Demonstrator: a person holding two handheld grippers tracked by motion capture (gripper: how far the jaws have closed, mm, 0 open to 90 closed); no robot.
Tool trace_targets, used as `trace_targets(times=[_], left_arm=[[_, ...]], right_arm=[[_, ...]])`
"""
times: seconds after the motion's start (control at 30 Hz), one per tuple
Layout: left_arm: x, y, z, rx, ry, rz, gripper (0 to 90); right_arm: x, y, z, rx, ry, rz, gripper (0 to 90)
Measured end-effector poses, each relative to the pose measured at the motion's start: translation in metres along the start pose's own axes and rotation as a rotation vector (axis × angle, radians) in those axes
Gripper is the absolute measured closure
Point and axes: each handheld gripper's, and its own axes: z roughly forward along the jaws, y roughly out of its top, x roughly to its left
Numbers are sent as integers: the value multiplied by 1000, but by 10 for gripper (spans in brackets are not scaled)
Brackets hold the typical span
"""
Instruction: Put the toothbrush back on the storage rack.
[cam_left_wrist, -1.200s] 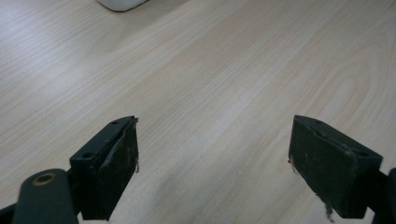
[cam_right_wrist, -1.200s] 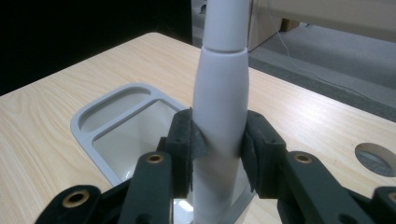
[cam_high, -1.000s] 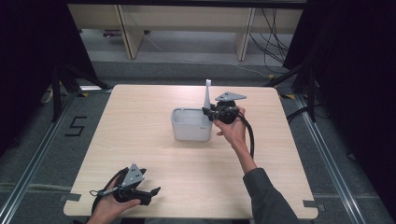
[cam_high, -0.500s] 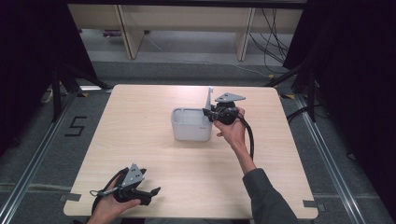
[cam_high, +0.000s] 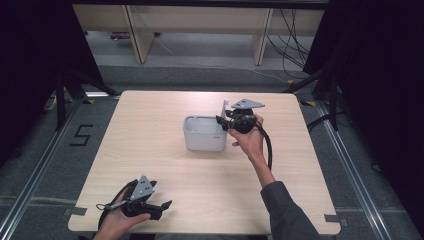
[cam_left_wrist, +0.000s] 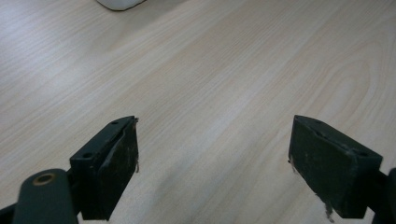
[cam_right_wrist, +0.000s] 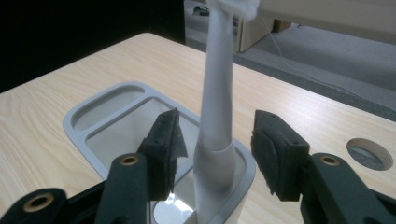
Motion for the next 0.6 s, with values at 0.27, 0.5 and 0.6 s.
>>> trace_targets(times=[0.27, 0.5, 0.6], left_arm=[[0, 0, 0, 3, -1, -1, 154], [0, 0, 0, 3, 0, -2, 154], [0, 0, 0, 4, -5, -1, 154]], right_arm=[[3, 2, -9, -16, -7, 4, 416], [2, 5, -17, -23, -16, -9, 403], [3, 5, -17, -19, -12, 3, 399]])
